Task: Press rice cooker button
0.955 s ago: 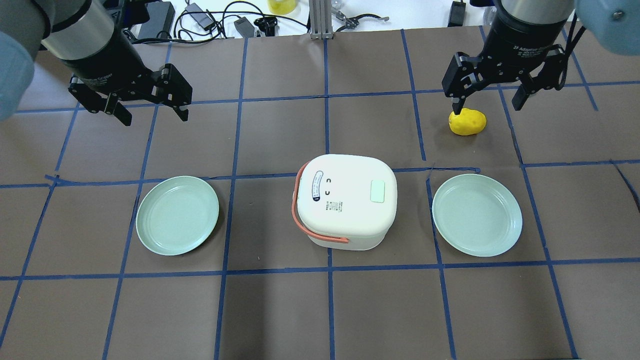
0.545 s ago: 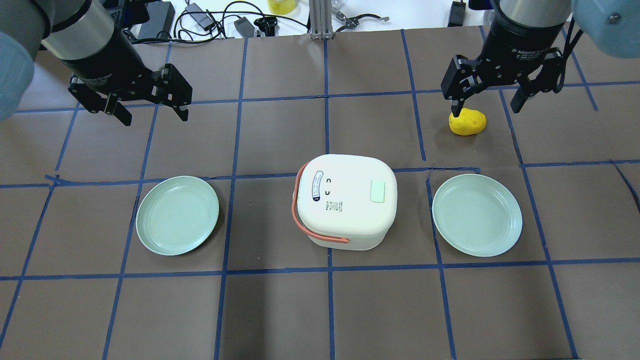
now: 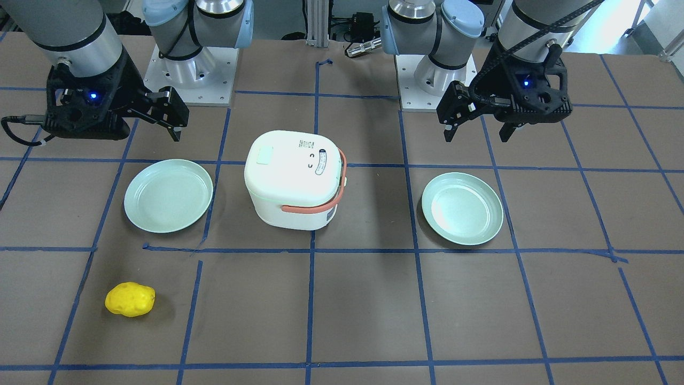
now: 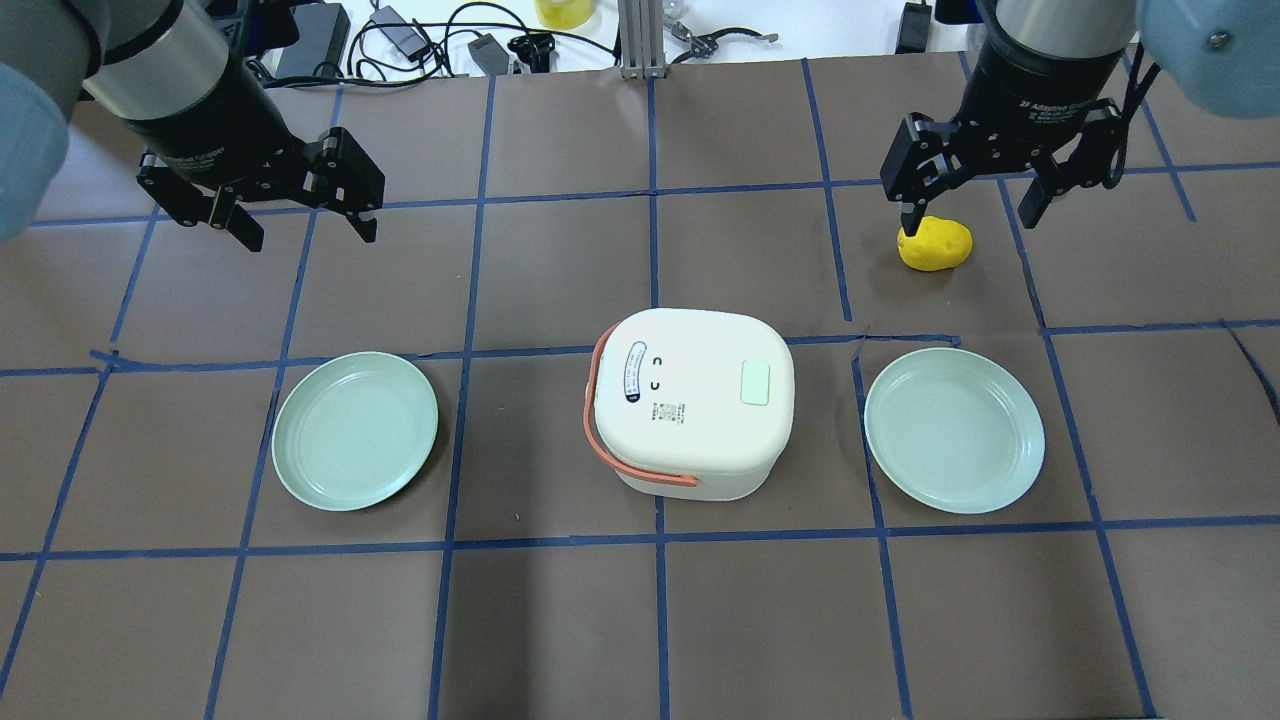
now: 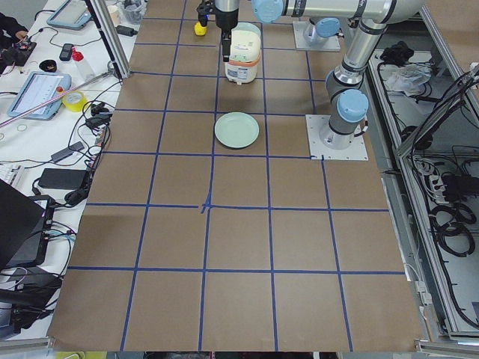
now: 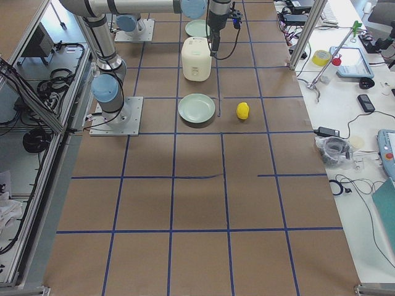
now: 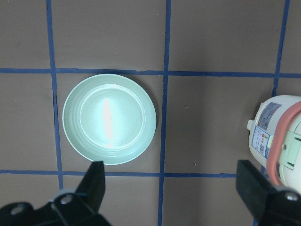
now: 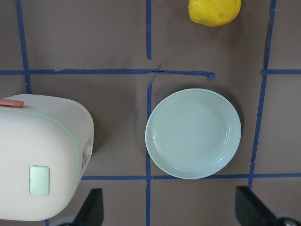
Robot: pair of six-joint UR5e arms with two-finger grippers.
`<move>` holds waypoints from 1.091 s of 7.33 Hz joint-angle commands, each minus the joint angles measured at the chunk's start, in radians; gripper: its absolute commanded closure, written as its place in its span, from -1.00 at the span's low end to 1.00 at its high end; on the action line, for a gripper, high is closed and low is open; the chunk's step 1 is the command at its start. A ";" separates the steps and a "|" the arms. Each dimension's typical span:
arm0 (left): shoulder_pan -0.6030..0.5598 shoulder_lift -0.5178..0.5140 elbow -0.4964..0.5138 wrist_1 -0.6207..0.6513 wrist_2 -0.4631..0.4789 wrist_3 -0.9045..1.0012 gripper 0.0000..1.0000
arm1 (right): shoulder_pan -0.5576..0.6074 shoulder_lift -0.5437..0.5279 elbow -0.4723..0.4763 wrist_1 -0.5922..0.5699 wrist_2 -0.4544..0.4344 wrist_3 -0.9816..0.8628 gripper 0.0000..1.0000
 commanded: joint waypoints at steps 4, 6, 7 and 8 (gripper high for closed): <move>0.000 0.000 0.000 0.000 0.000 0.000 -1.00 | 0.030 -0.003 0.029 -0.002 0.044 0.067 0.29; 0.000 0.000 0.000 0.000 0.000 -0.001 -1.00 | 0.107 0.011 0.042 -0.005 0.072 0.202 1.00; 0.000 0.000 0.000 0.000 0.000 0.000 -1.00 | 0.124 0.010 0.061 -0.004 0.094 0.239 1.00; 0.000 0.000 0.000 0.000 0.000 0.000 -1.00 | 0.136 0.010 0.076 -0.003 0.147 0.325 1.00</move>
